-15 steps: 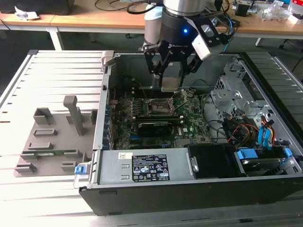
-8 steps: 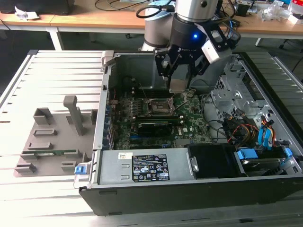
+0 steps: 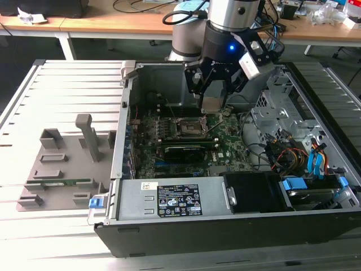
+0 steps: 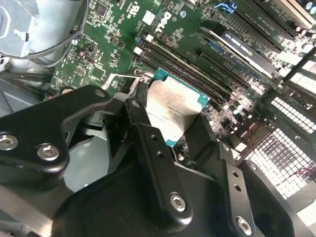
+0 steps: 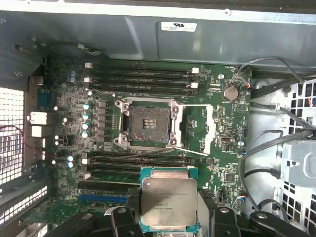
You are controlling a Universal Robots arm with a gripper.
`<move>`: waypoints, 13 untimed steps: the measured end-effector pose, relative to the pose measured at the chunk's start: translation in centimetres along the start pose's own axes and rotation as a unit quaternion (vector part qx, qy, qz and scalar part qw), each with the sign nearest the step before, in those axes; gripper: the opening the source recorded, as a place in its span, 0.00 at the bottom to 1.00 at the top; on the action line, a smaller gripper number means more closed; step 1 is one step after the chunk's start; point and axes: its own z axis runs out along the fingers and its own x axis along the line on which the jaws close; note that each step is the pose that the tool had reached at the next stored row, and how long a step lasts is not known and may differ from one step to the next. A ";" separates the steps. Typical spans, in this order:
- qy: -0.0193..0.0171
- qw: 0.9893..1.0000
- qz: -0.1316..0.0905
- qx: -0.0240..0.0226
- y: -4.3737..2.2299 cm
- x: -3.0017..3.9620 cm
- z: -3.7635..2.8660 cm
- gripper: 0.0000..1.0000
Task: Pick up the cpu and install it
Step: 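Pick up the cpu and move it towards the insertion slot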
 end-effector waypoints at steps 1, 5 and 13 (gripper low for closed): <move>0.000 1.000 0.002 0.000 0.00 0.00 0.00 0.55; 0.001 0.999 0.037 -0.001 0.00 0.00 0.03 0.55; 0.002 0.998 0.057 -0.001 0.00 0.00 0.09 0.55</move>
